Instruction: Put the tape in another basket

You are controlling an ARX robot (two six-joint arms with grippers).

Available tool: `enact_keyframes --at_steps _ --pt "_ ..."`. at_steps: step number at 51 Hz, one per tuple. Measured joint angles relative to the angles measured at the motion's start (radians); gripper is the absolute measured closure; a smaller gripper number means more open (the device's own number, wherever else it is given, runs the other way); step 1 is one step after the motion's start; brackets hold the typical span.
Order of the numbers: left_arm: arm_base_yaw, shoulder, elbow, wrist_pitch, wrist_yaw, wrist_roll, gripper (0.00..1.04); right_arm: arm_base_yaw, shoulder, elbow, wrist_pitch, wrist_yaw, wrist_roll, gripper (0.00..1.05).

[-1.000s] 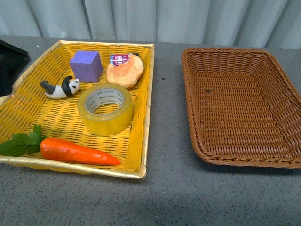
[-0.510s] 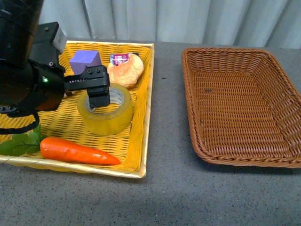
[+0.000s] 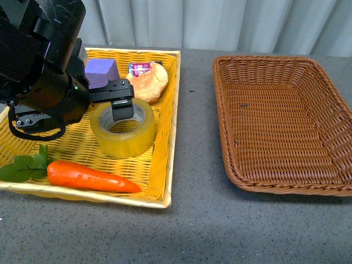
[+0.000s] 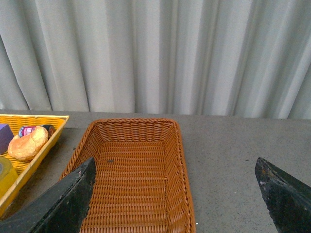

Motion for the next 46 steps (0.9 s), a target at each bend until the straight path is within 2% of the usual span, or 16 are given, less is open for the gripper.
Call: enact_keyframes --at_steps 4,14,24,39,43,46 --pt "0.000 0.004 0.006 -0.017 -0.002 0.004 0.19 0.000 0.000 0.000 0.000 0.000 0.000 0.09" --pt "-0.005 0.021 0.013 -0.043 0.008 0.005 0.62 0.000 0.000 0.000 0.000 0.000 0.000 0.09" --pt "-0.011 0.022 0.017 -0.043 0.005 0.008 0.86 0.000 0.000 0.000 0.000 0.000 0.000 0.09" --pt "-0.023 0.002 0.016 -0.029 -0.014 0.092 0.88 0.000 0.000 0.000 0.000 0.000 0.000 0.09" --pt "-0.030 -0.031 0.016 -0.017 0.014 0.140 0.88 0.000 0.000 0.000 0.000 0.000 0.000 0.09" --pt "-0.040 -0.075 0.023 -0.014 0.070 0.203 0.88 0.000 0.000 0.000 0.000 0.000 0.000 0.09"
